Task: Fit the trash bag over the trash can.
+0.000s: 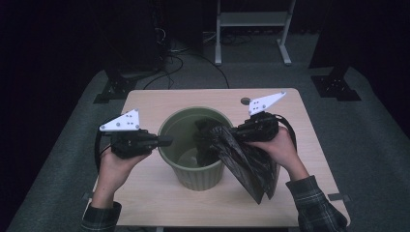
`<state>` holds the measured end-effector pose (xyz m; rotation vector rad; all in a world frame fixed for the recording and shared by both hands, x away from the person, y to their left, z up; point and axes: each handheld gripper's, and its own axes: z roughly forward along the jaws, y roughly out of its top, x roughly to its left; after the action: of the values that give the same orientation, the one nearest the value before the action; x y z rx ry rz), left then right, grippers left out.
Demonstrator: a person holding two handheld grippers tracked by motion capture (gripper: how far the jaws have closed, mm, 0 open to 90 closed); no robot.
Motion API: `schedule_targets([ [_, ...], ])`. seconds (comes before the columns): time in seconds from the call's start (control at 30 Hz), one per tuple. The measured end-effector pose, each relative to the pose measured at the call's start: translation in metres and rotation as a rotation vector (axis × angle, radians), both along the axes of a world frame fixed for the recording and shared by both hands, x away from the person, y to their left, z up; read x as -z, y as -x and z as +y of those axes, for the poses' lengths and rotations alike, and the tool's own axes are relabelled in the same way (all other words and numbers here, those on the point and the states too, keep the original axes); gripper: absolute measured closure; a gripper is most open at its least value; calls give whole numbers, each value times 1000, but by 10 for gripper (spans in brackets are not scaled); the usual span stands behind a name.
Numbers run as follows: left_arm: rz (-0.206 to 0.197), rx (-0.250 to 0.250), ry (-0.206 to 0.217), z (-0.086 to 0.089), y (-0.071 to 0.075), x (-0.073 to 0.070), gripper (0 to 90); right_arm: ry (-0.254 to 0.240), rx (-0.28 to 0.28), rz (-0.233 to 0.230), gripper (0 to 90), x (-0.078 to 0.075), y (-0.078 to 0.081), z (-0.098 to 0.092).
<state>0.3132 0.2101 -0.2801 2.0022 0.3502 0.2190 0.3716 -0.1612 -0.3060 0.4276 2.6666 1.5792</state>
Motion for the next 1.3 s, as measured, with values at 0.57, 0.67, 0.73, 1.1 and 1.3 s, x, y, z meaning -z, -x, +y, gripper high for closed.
schedule_targets([
  [0.57,-8,22,-81,-46,-28,6,572,-23,-79,25,867,-4,-4,17],
  [0.67,-1,32,-94,-52,-32,7,568,-21,-89,27,866,-5,-3,20],
  [0.73,4,42,-100,-57,-35,8,568,-24,-96,27,866,-5,-3,21],
  [1.1,80,99,-146,-72,-45,15,899,-31,-113,22,846,-6,-1,24],
  [1.3,75,51,-159,-60,-42,14,900,-37,-56,5,709,-8,-2,14],
])
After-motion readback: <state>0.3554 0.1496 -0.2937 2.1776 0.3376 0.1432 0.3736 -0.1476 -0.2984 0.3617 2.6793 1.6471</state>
